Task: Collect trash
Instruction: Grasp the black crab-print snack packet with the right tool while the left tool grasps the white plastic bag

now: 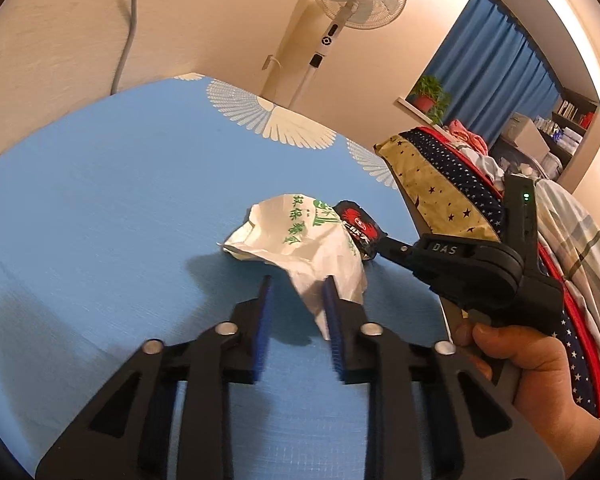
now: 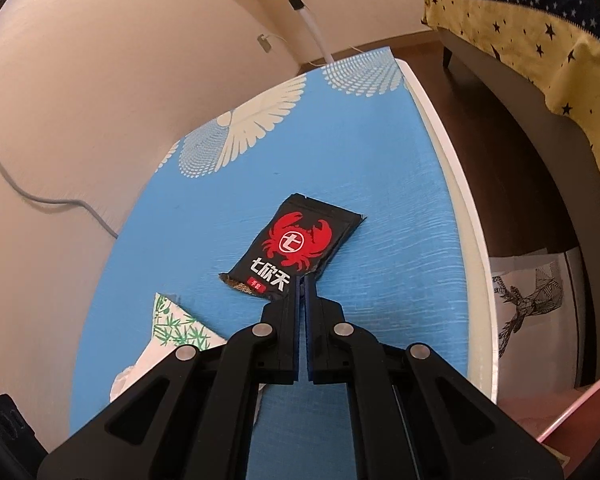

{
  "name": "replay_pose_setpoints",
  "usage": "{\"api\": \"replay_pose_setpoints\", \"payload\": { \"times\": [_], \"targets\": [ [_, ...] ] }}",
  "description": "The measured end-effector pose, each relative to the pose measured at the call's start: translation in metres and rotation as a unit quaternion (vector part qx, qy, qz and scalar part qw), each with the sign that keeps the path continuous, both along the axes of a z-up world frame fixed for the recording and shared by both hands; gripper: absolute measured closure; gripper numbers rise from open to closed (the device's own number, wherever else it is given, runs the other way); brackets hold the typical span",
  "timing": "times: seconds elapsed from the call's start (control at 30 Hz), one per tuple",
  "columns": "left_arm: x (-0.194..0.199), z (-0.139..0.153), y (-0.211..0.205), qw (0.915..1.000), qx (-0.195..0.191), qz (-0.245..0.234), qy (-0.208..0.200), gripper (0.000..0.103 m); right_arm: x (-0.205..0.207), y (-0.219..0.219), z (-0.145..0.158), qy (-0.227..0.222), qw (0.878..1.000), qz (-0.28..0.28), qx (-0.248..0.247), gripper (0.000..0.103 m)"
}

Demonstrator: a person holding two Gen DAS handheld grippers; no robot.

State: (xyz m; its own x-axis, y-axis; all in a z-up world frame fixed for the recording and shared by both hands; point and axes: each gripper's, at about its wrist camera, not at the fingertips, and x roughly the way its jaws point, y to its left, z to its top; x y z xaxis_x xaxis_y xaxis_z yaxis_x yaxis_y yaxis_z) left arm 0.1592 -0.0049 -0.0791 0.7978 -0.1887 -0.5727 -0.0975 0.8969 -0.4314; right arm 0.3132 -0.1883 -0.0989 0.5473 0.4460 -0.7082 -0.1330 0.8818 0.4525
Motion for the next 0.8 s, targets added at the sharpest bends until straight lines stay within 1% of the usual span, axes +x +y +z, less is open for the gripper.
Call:
{"api": "replay_pose_setpoints", "payload": {
  "times": [0.03,0.07,0.1,0.2,0.3,0.4,0.47,0.53,0.67,0.8],
  "targets": [
    [0.000,0.001,-0.002,1.0000,0.004,-0.003,-0.001,0.092,0.000,0.000,0.000,0.001,1.000,-0.001,0.001,0.085],
    [0.000,0.002,-0.003,1.0000,0.008,-0.004,-0.002,0.092,0.000,0.001,0.000,0.001,1.000,-0.003,0.000,0.081],
    [0.000,0.003,-0.003,0.9999,0.010,-0.004,-0.003,0.095,-0.001,0.002,0.000,0.001,1.000,-0.003,-0.001,0.074],
    [-0.004,0.008,-0.002,0.9996,0.026,0.007,-0.009,0.096,-0.001,0.006,-0.001,0.001,1.000,0.001,-0.005,0.073],
    [-0.004,0.013,0.002,0.9994,0.029,0.015,-0.012,0.096,-0.001,0.010,-0.003,0.001,1.000,0.004,-0.012,0.074],
    [-0.006,0.018,0.004,0.9988,0.040,0.022,-0.018,0.097,0.000,0.011,-0.003,0.002,1.000,0.003,-0.011,0.079],
    [-0.008,0.022,0.005,0.9985,0.044,0.024,-0.021,0.097,0.000,0.012,-0.003,0.002,1.000,0.003,-0.011,0.087],
    [-0.009,0.024,0.006,0.9983,0.047,0.024,-0.023,0.098,-0.001,0.014,-0.003,0.001,1.000,0.005,-0.015,0.103],
    [-0.012,0.030,0.009,0.9978,0.055,0.026,-0.028,0.099,-0.008,0.016,0.007,-0.018,1.000,0.003,-0.025,0.103],
    [-0.017,0.035,0.012,0.9976,0.056,0.026,-0.031,0.099,-0.019,0.016,0.022,-0.036,0.999,0.006,-0.032,0.103]
  ]
}}
